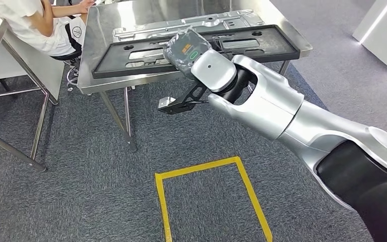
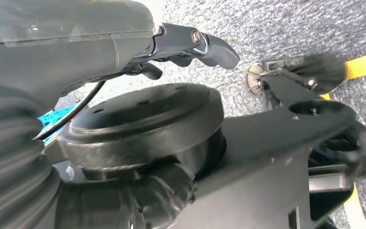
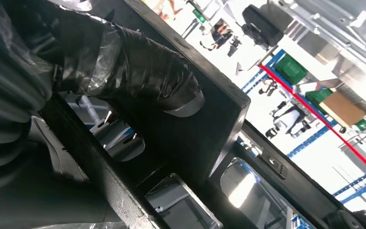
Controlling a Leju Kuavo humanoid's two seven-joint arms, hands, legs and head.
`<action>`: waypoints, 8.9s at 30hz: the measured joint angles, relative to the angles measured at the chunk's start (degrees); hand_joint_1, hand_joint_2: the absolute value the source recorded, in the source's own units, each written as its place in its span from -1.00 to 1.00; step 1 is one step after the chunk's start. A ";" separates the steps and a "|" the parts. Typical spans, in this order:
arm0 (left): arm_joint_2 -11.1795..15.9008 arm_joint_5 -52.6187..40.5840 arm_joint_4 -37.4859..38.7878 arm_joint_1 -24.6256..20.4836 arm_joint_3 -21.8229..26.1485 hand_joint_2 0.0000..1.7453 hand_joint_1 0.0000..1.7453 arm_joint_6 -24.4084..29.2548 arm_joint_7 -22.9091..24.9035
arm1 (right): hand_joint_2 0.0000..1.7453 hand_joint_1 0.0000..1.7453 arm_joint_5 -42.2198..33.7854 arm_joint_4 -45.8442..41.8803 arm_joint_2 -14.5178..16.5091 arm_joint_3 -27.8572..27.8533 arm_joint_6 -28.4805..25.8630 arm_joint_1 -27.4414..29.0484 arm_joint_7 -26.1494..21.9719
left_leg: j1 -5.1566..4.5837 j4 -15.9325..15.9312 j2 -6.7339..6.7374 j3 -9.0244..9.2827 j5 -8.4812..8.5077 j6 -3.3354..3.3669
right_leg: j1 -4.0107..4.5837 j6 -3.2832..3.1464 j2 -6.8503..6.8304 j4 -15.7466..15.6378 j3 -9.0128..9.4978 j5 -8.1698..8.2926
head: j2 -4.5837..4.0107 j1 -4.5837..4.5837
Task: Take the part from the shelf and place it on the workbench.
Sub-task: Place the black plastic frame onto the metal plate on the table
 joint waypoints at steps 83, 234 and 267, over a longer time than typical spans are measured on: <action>-0.32 0.02 0.02 -0.13 -2.83 1.00 -1.00 -0.05 0.17 | 1.00 1.00 2.74 2.79 0.13 -0.64 0.42 -0.07 -0.81 | 0.04 -2.16 -0.08 3.85 -4.08 0.31 | -0.04 0.33 0.23 0.99 -2.98 1.66 | 0.00 0.09; -0.28 -1.56 0.32 -0.48 -4.16 1.00 -1.00 0.70 3.32 | 1.00 1.00 3.04 8.07 -1.75 -1.30 -1.58 5.86 -1.77 | -0.28 -3.63 0.02 6.35 -5.28 1.29 | 0.64 0.03 0.01 0.80 -3.80 2.67 | 0.01 -0.08; 0.01 0.50 0.32 -0.39 -4.13 1.00 -1.00 0.81 3.17 | 1.00 1.00 0.42 7.95 -3.78 -2.95 -3.05 7.55 -1.96 | -0.24 -0.20 0.04 4.60 -6.40 0.40 | 0.14 -0.17 -0.03 -0.11 -2.34 2.29 | 0.01 -0.10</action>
